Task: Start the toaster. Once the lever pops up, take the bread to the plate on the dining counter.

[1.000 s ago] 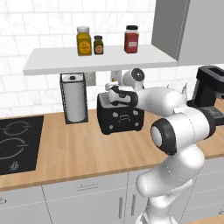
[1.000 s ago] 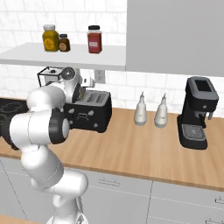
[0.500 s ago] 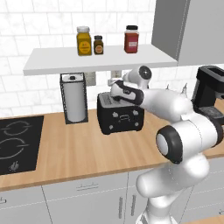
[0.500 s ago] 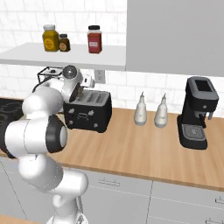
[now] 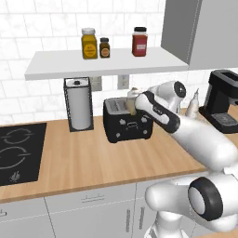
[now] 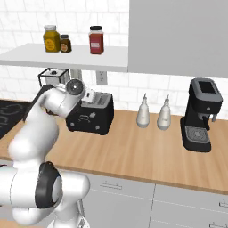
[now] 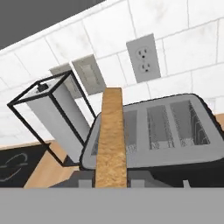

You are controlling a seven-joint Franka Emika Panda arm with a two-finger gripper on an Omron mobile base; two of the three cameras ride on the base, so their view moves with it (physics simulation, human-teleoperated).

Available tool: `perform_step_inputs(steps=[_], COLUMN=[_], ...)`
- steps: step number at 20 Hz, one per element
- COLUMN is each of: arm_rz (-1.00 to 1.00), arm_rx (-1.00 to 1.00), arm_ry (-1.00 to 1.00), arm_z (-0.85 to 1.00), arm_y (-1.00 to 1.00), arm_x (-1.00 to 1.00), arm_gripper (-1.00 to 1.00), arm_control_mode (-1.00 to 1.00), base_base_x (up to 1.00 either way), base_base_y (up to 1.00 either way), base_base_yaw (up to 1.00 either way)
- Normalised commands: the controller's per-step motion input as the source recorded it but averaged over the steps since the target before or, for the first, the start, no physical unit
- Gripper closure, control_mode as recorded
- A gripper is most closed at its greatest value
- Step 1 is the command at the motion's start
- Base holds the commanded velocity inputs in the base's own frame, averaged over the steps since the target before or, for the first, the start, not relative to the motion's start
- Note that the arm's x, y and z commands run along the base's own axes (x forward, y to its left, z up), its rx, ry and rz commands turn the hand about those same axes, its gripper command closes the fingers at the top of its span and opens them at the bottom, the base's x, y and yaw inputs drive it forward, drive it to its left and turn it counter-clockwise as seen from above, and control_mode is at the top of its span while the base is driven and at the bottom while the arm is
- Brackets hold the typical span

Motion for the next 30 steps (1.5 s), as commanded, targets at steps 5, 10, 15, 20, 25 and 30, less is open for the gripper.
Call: perform_step_inputs(steps=[5, 10, 15, 20, 25, 30], arm_rz=[0.26, 0.24, 0.18, 0.10, 0.00, 0.00], arm_rx=[0.29, 0.14, 0.00, -0.01, 0.00, 0.00], arm_ry=[0.03, 0.23, 0.21, 0.03, -0.01, 0.00], arm_z=[0.39, 0.30, 0.01, 0.02, 0.00, 0.00], arm_y=[-0.40, -0.12, -0.03, -0.03, 0.00, 0.00], arm_x=[-0.96, -0.79, -0.89, -0.78, -0.11, 0.00], arm_gripper=[1.00, 1.00, 1.00, 1.00, 1.00, 1.00], arm_control_mode=[-1.00, -1.00, -1.00, -1.00, 1.00, 1.00], base_base_x=[0.00, 0.00, 0.00, 0.00, 0.00, -0.44], base_base_y=[0.00, 0.00, 0.00, 0.00, 0.00, 0.00], base_base_yaw=[0.00, 0.00, 0.00, 0.00, 0.00, 0.00])
